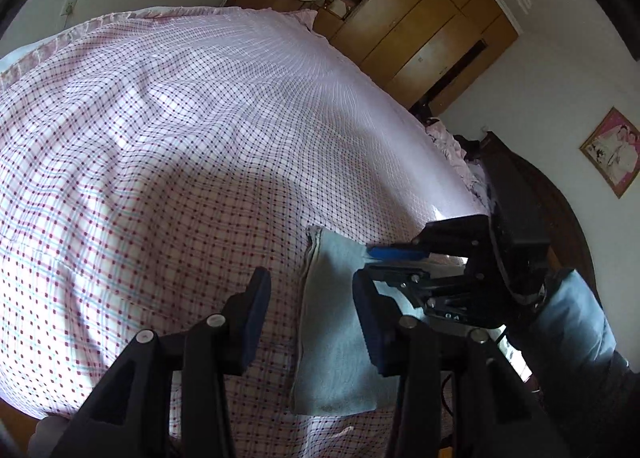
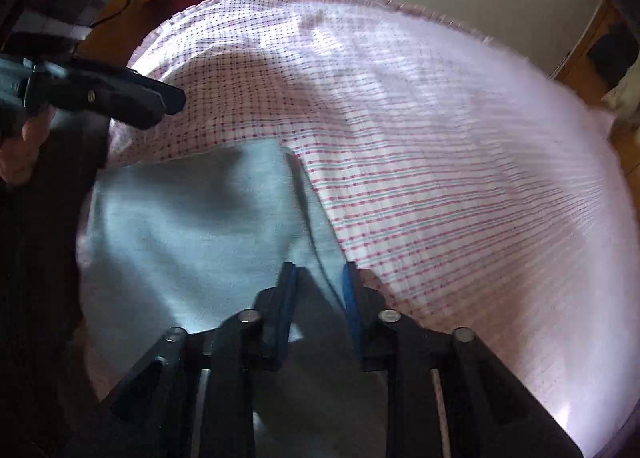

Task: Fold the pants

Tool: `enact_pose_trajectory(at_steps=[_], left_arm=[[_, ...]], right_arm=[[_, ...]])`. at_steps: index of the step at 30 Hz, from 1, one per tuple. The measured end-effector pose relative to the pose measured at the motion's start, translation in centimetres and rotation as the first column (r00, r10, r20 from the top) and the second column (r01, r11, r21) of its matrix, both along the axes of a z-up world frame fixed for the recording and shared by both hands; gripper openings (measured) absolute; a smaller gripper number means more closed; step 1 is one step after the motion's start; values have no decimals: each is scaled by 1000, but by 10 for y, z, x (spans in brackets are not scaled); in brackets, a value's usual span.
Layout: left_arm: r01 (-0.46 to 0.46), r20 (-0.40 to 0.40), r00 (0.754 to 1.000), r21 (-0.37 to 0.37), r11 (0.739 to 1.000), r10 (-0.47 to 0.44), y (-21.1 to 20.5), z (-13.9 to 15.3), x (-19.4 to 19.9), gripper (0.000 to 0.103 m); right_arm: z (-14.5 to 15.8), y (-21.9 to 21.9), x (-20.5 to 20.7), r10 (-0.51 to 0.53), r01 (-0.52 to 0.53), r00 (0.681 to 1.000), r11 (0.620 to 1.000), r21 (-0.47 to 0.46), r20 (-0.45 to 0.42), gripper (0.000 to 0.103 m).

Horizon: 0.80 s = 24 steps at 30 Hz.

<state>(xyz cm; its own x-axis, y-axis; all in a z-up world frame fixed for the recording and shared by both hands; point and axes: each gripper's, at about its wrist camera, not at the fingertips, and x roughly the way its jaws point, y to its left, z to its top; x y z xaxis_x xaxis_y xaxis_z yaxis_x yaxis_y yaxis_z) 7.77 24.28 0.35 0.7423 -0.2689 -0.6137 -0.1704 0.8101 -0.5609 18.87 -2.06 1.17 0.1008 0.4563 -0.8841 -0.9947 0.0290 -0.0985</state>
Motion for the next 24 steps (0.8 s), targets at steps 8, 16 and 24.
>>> enact_pose_trajectory(at_steps=[8,16,24], left_arm=[[-3,-6,1000,9,1000,3,-4,1,-1,45],[-1,-21,1000,34,999,2,-9,2,4,45],[12,-28,1000,159,987,-8,-31,14,13,45]], right_arm=[[13,2,-15,35,-42,986,998,39,161,0],[3,17,-23,58,-61,952,998,3,299,0],[32,-22,-18,-217,168,961,950,263,169,17]])
